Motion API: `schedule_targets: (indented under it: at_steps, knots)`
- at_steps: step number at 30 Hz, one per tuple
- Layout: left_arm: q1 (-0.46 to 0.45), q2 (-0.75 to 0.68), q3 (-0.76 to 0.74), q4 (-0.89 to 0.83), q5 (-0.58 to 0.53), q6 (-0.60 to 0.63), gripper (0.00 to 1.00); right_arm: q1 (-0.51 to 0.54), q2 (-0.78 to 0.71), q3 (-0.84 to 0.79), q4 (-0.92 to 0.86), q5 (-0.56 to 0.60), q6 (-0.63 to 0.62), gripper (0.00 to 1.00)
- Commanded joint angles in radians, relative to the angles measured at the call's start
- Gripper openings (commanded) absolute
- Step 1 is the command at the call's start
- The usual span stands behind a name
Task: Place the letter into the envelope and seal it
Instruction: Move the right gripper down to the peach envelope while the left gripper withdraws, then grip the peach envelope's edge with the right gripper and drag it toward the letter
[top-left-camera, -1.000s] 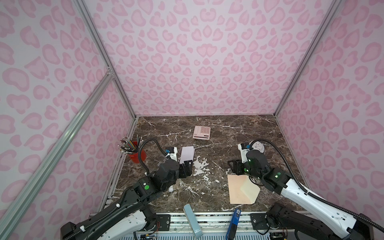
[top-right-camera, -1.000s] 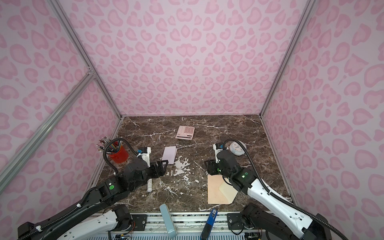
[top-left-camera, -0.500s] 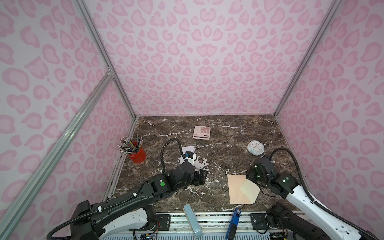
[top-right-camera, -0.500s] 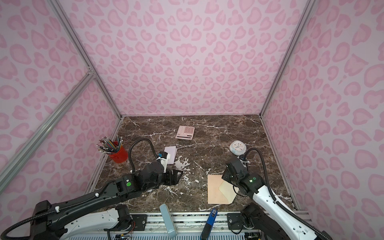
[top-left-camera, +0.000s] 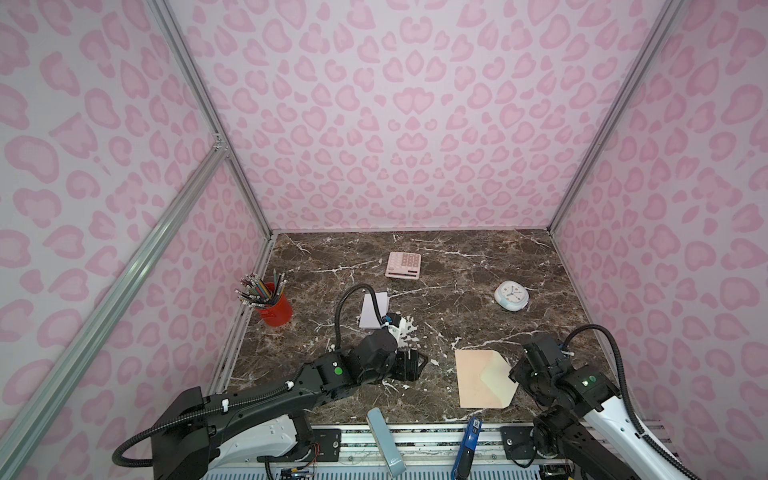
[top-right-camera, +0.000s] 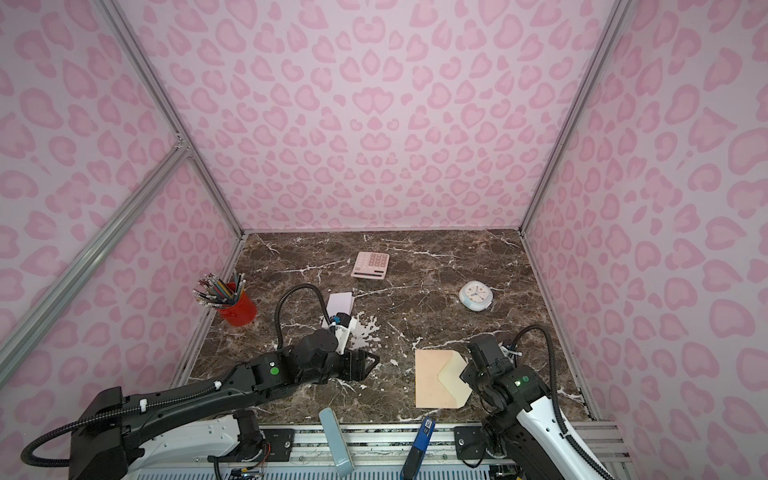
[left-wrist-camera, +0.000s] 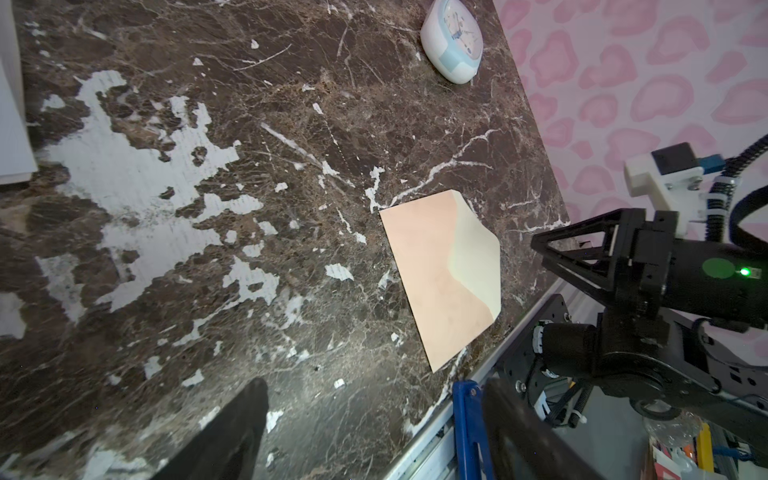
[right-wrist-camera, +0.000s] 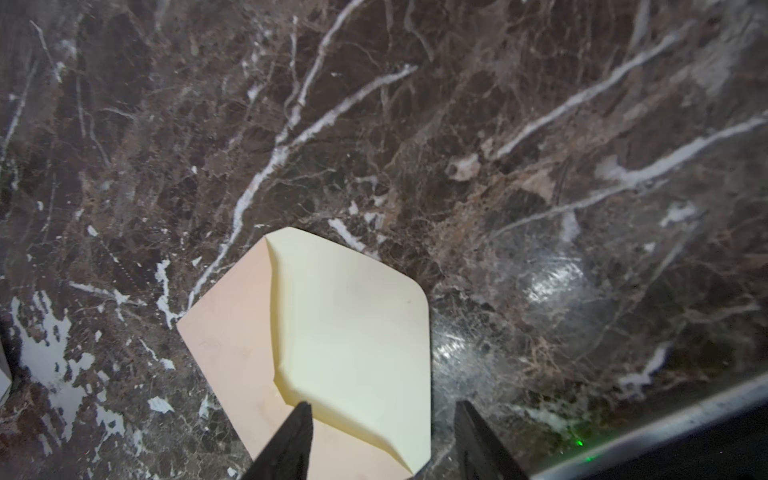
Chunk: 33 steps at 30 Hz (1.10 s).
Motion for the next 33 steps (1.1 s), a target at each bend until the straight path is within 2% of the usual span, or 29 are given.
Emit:
schedule_targets:
  at_steps: [1,10,27,33]
  knots:
    - [0.0,0.015,0.014,0.053,0.039,0.019,0.83,-0.011,-0.005,-0.015,-0.045,-0.027,0.021,0.58]
    - [0.0,0.021,0.023,0.062,0.042,0.043,0.84,-0.044,0.079,-0.067,0.063,-0.108,0.012,0.58]
    - [0.001,0.052,0.06,0.05,0.039,0.083,0.86,-0.111,0.23,-0.063,0.127,-0.155,-0.069,0.58]
    - [0.001,0.065,0.074,0.037,0.052,0.101,0.86,-0.119,0.246,-0.085,0.18,-0.179,-0.068,0.52]
